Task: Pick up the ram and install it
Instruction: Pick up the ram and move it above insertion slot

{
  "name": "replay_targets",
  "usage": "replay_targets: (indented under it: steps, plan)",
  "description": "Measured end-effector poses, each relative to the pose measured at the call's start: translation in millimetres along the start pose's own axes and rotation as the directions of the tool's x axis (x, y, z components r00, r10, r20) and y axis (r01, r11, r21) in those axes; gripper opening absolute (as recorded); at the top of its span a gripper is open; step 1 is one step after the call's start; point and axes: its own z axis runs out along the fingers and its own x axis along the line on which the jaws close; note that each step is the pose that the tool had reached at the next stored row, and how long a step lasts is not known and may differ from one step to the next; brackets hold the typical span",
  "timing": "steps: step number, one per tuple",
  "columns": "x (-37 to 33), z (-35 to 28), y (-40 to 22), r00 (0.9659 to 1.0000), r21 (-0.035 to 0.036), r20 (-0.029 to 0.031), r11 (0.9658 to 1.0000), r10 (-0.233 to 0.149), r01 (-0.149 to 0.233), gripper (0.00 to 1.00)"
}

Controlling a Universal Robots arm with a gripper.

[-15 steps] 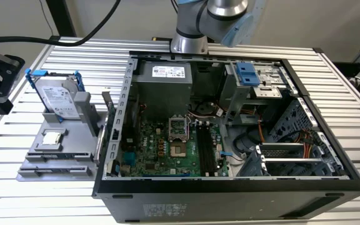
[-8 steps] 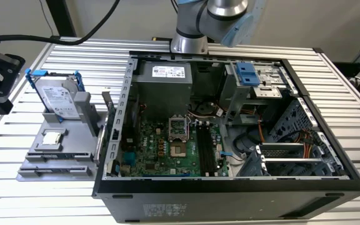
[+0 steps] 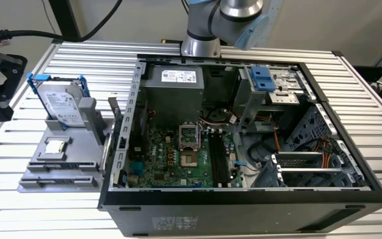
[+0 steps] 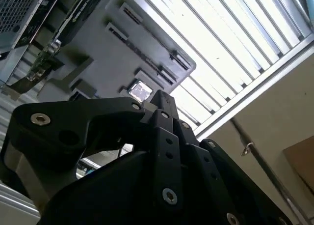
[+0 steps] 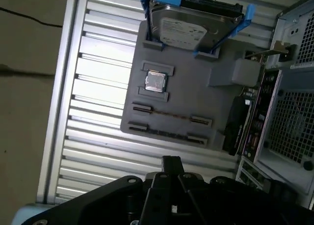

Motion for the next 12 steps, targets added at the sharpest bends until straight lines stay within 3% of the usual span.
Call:
replay_targets:
  steps: [3, 7, 10, 12]
  plan:
    - [0.0, 0.0, 0.0, 0.9986, -0.0006, 0.0006, 0.9986, -0.054, 0.054, 0.0]
    - [0.0, 0.0, 0.0, 0.9929, -0.0014, 0.0016, 0.9929, -0.119, 0.119, 0.0]
    - [0.0, 0.0, 0.0, 0.9865, -0.0019, 0.0023, 0.9865, -0.164, 0.164, 0.0]
    - [0.0, 0.0, 0.0, 0.9802, -0.0022, 0.0027, 0.9802, -0.198, 0.198, 0.0]
